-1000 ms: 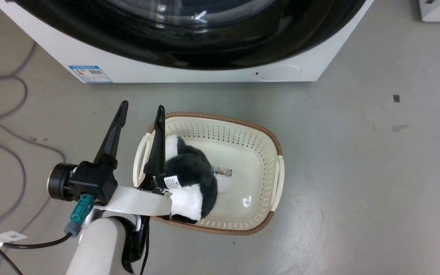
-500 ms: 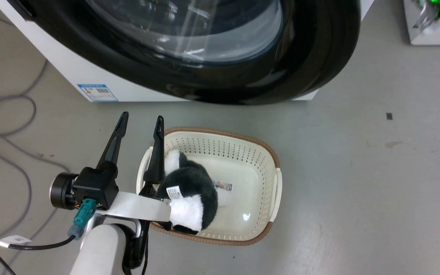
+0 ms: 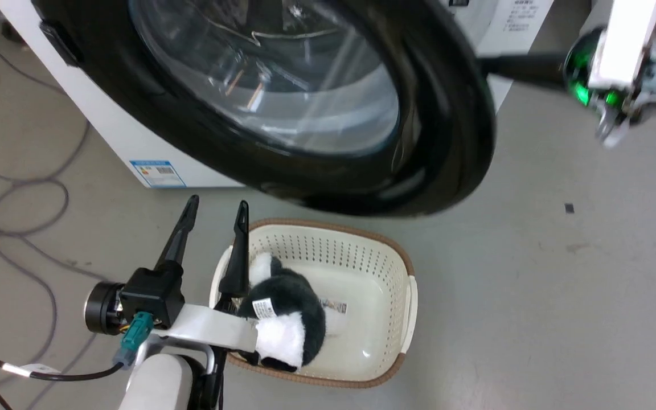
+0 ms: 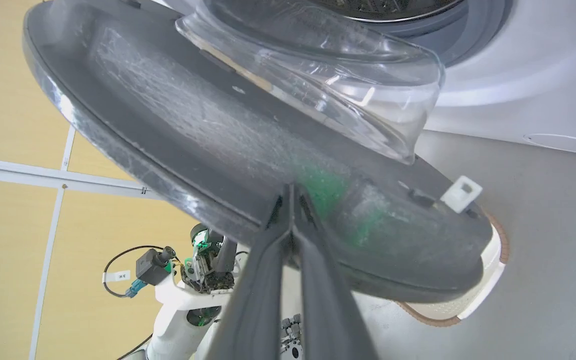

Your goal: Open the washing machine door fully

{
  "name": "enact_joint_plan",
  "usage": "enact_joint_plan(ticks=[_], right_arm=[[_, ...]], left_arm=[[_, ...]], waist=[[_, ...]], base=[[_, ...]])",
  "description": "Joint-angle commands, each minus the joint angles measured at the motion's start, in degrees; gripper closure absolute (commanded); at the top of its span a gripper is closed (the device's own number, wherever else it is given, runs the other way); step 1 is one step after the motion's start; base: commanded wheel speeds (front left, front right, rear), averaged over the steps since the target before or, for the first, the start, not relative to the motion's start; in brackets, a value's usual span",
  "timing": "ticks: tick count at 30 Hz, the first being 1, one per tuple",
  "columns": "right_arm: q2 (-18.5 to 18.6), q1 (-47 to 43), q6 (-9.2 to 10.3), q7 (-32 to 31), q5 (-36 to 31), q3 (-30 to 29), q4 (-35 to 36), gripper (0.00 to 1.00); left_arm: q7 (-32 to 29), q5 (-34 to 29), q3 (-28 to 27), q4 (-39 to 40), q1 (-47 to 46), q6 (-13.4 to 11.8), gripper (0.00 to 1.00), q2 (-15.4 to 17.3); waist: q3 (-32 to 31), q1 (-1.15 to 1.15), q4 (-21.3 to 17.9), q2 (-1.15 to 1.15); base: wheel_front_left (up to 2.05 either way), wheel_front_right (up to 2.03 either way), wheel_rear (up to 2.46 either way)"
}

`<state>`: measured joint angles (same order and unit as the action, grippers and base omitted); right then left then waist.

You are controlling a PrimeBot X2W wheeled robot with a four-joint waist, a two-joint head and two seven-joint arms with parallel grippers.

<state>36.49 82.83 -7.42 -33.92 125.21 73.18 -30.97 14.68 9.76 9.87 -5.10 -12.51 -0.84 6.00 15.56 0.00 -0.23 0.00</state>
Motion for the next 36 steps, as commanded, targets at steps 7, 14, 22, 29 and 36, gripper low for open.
enact_joint_plan(ticks=[7, 14, 22, 29, 36], right_arm=[[2.32, -6.81, -0.07, 0.16, -0.23, 0.17, 9.72, 1.0], [3.08, -10.94, -0.07, 0.34, -0.86, 0.17, 15.38, 1.0], [2.11, -14.27, -0.07, 0.22, -2.09, 0.18, 22.06, 1.0], [1.08, -15.56, -0.07, 0.75, -2.58, 0.18, 25.46, 1.0], [-1.59, -16.51, -0.07, 1.78, -2.85, 0.18, 28.91, 1.0]], left_arm=[[0.31, 0.03, -0.1, -1.53, 2.84, -0.02, 0.0, -0.18], [0.31, -0.03, 0.48, -2.34, 4.79, 0.06, 0.0, -0.16], [0.31, 0.23, 1.54, -2.99, 6.52, -0.09, 0.0, -0.56], [0.31, 0.37, 1.82, -3.34, 6.97, -0.21, 0.0, -0.55], [0.31, 0.45, 2.41, -3.33, 7.3, -0.33, 0.0, -0.67]], waist=[[-4.36, 0.0, 1.42, 0.0], [-7.07, 0.0, 3.11, 0.0], [-8.77, 0.0, 4.89, 0.0], [-9.45, 0.0, 5.29, 0.0], [-9.74, 0.0, 5.59, 0.0]], base=[[0.0, 0.0, 0.0], [0.0, 0.0, 0.0], [0.0, 0.0, 0.0], [0.0, 0.0, 0.0], [0.0, 0.0, 0.0]])
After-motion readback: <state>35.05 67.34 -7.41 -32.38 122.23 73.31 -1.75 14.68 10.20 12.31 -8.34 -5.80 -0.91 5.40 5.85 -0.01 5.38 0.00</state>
